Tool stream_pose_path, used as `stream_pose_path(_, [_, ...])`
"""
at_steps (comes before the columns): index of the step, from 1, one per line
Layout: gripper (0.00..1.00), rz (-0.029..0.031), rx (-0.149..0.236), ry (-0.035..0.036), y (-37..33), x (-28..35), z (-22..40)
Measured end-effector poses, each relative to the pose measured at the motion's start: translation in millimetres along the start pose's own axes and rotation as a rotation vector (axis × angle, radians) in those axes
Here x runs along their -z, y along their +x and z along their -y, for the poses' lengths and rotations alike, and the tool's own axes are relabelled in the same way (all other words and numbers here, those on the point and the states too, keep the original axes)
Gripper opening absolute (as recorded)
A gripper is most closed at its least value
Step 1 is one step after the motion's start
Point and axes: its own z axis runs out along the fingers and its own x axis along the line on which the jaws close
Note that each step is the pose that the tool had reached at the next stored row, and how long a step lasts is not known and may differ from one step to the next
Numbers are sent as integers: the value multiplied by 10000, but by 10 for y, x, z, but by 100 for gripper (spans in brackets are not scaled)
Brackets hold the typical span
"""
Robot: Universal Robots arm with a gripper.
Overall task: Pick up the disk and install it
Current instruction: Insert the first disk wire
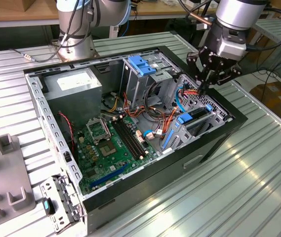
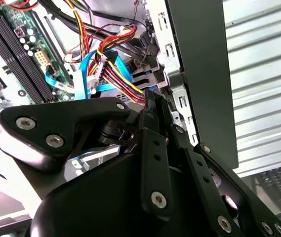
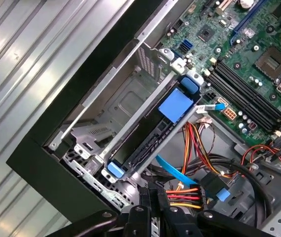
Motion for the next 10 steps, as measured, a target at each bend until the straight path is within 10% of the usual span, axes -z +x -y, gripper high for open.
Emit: stream_pose_path(10, [17,-32,-1400,-117,2,-5,4])
